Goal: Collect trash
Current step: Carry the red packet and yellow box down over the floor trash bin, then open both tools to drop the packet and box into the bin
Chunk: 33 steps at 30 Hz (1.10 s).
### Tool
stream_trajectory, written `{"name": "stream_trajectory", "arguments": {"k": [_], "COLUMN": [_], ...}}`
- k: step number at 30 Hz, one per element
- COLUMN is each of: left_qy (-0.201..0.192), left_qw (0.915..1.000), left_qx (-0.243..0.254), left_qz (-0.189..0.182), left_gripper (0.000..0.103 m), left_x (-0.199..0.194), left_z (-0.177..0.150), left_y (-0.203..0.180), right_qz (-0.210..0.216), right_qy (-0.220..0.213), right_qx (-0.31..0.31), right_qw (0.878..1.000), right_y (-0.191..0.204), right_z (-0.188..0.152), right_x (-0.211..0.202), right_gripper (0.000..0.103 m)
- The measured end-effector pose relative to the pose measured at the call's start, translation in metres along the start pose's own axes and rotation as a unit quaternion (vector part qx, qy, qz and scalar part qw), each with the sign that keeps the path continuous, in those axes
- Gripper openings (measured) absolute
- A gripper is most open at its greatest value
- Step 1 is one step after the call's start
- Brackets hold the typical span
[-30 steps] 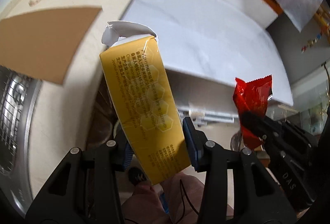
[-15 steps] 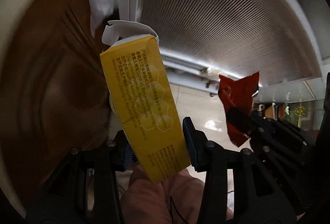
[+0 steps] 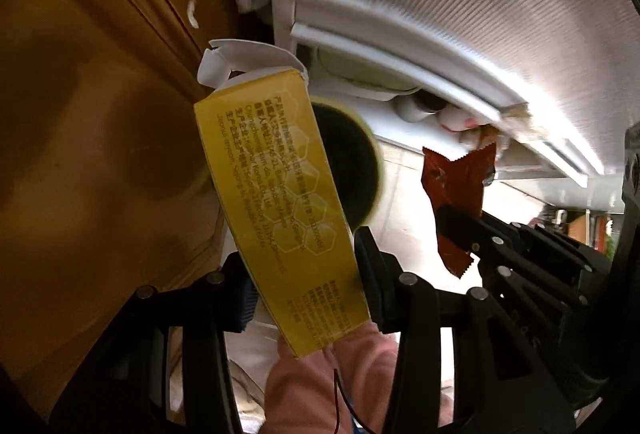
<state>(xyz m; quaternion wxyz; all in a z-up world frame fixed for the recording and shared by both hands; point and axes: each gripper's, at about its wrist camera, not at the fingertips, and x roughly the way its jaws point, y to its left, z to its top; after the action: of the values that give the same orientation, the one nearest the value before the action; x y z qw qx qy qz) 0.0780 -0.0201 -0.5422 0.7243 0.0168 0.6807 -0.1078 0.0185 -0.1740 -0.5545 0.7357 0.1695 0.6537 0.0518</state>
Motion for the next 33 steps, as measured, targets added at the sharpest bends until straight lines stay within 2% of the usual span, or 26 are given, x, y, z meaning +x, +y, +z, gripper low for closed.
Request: {"name": "stream_trajectory", "arguments": {"k": [7, 9, 11, 12, 13, 15, 17, 19, 24, 29, 33], "left_qy": [0.003, 0.004, 0.01, 0.011, 0.009, 0.009, 0.012, 0.015, 0.014, 0.011, 0.007], "left_qw": [0.9996, 0.9993, 0.9991, 0.999, 0.9987, 0.9982, 0.9981, 0.998, 0.9979, 0.998, 0.998], "left_qx": [0.02, 0.02, 0.014, 0.011, 0.016, 0.026, 0.024, 0.024, 0.017, 0.017, 0.019], "left_qz": [0.019, 0.032, 0.039, 0.041, 0.047, 0.053, 0.055, 0.057, 0.06, 0.06, 0.06], "left_gripper": [0.04, 0.042, 0.047, 0.054, 0.058, 0.069, 0.074, 0.074, 0.074, 0.074, 0.075], "left_x": [0.056, 0.065, 0.072, 0.073, 0.073, 0.072, 0.073, 0.071, 0.064, 0.058, 0.045], "left_z": [0.014, 0.016, 0.016, 0.016, 0.015, 0.012, 0.011, 0.011, 0.008, 0.006, 0.003], "left_y": [0.012, 0.02, 0.025, 0.027, 0.028, 0.029, 0.026, 0.024, 0.022, 0.016, 0.015], "right_qz": [0.012, 0.02, 0.014, 0.014, 0.016, 0.014, 0.012, 0.011, 0.012, 0.02, 0.024], "right_qy": [0.015, 0.02, 0.022, 0.021, 0.021, 0.02, 0.02, 0.018, 0.022, 0.029, 0.03], "right_qx": [-0.006, -0.005, 0.001, 0.006, 0.013, 0.021, 0.024, 0.024, 0.016, 0.032, 0.032], "right_qw": [1.0, 1.0, 1.0, 1.0, 1.0, 0.999, 0.999, 0.999, 1.0, 0.999, 0.999], "right_y": [-0.017, -0.02, -0.025, -0.028, -0.031, -0.035, -0.039, -0.042, -0.042, -0.043, -0.042], "right_z": [0.018, 0.021, 0.025, 0.026, 0.028, 0.03, 0.031, 0.032, 0.031, 0.025, 0.021], "right_x": [0.093, 0.111, 0.123, 0.126, 0.13, 0.135, 0.13, 0.131, 0.128, 0.128, 0.12], "right_gripper": [0.014, 0.027, 0.045, 0.047, 0.05, 0.052, 0.057, 0.061, 0.062, 0.073, 0.073]}}
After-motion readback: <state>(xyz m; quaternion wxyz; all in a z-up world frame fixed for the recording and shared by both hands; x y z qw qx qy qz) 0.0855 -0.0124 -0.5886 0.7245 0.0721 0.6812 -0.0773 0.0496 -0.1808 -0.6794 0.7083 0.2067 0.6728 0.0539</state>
